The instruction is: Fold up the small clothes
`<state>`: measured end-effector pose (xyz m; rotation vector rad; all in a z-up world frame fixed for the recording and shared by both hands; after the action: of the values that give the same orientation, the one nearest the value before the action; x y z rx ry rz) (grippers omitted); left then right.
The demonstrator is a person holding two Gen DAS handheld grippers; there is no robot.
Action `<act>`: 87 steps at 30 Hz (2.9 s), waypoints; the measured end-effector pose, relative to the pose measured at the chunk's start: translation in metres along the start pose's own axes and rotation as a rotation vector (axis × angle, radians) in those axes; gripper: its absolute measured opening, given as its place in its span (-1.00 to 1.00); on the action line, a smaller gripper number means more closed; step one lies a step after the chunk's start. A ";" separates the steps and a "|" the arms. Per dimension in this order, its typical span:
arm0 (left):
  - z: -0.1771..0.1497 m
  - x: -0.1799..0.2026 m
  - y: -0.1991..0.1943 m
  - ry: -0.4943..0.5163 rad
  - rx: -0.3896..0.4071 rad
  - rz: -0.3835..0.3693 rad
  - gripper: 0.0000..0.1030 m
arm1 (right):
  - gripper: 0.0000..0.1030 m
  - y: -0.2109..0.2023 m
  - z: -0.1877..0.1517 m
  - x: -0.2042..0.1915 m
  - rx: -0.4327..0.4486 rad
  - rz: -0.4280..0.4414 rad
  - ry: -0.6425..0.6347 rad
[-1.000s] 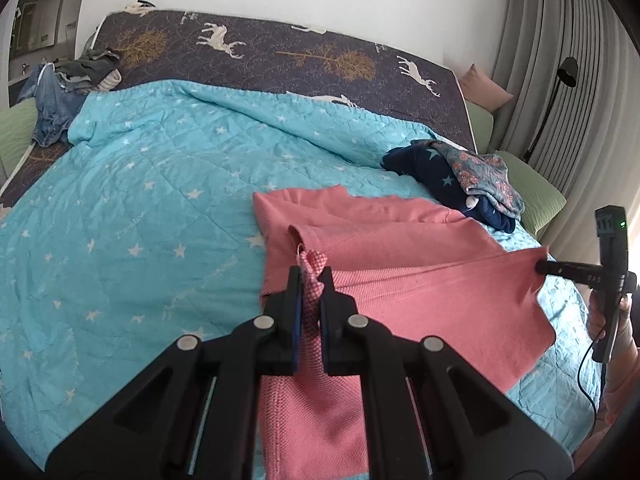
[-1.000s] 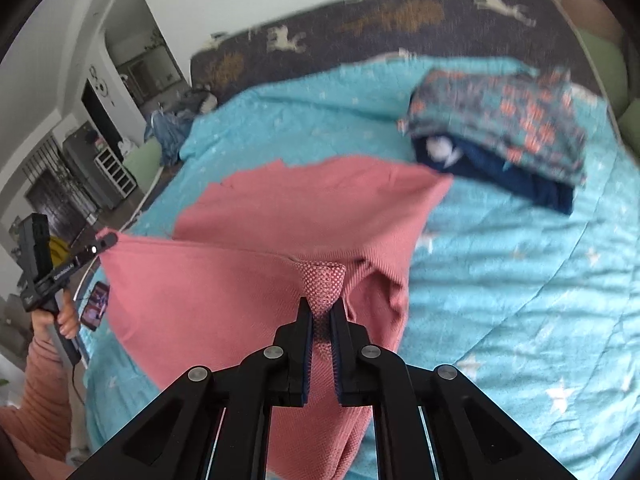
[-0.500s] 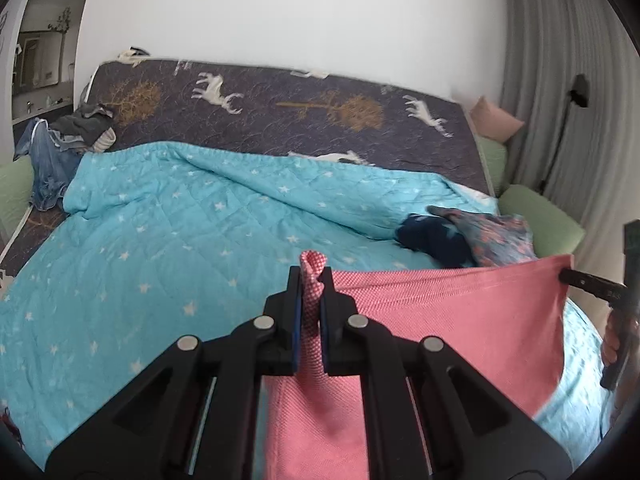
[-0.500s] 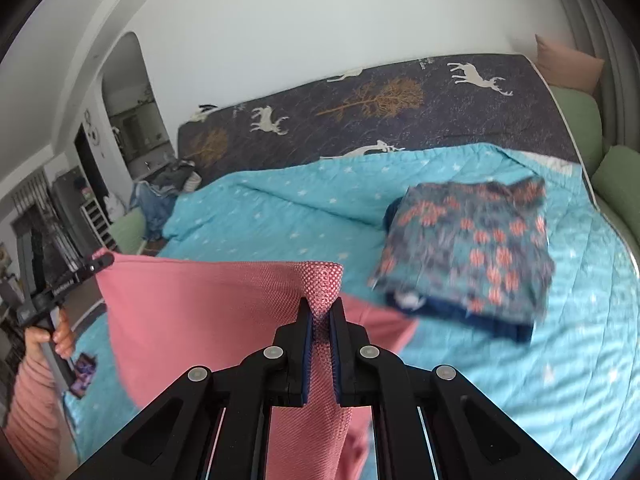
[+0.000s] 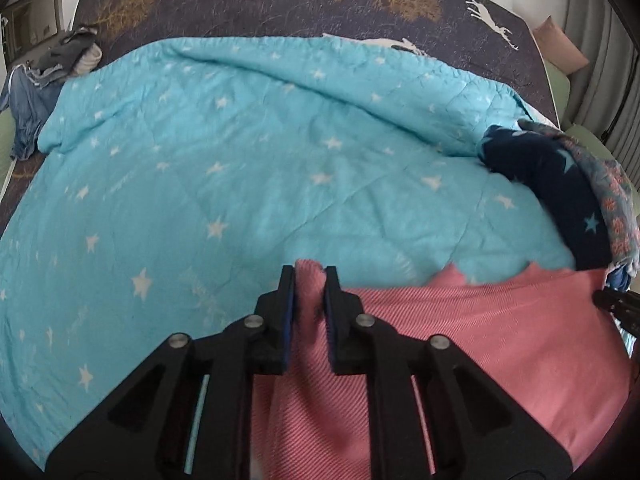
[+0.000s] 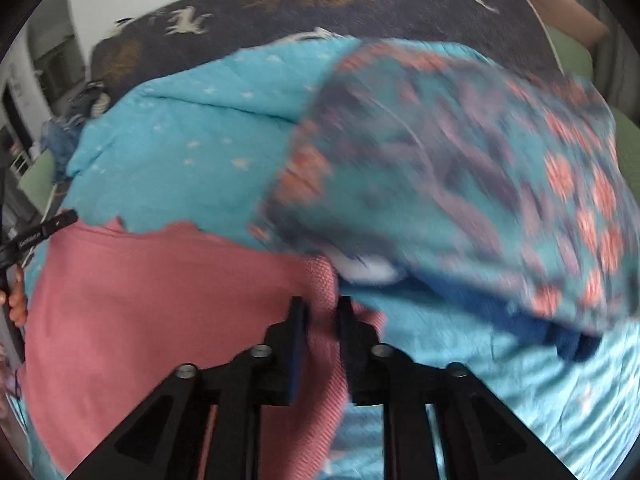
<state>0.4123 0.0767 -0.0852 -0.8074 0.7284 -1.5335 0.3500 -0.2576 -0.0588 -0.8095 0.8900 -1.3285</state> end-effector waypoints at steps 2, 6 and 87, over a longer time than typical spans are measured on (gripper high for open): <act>-0.009 -0.009 -0.017 -0.019 0.014 -0.018 -0.55 | -0.48 -0.014 -0.012 0.011 0.019 0.021 0.030; -0.037 -0.031 -0.069 -0.048 0.060 -0.024 -0.18 | -0.37 -0.057 -0.048 0.036 0.037 0.116 0.085; -0.157 0.017 -0.076 -0.170 -0.109 -0.109 -0.87 | -0.90 -0.067 -0.085 0.052 -0.028 0.276 0.100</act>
<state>0.2393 0.0688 -0.1097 -1.0610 0.6556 -1.5100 0.2454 -0.3138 -0.0416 -0.6203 1.0610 -1.1229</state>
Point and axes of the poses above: each gripper's, at about its wrist camera, not at the fingertips, and y roughly the way its jaws point, x to its right, z to its top, the point moved 3 cm from there along y, roughly the way its jaws point, and after that the axes turned 7 degrees about -x, right-handed, at the moved point
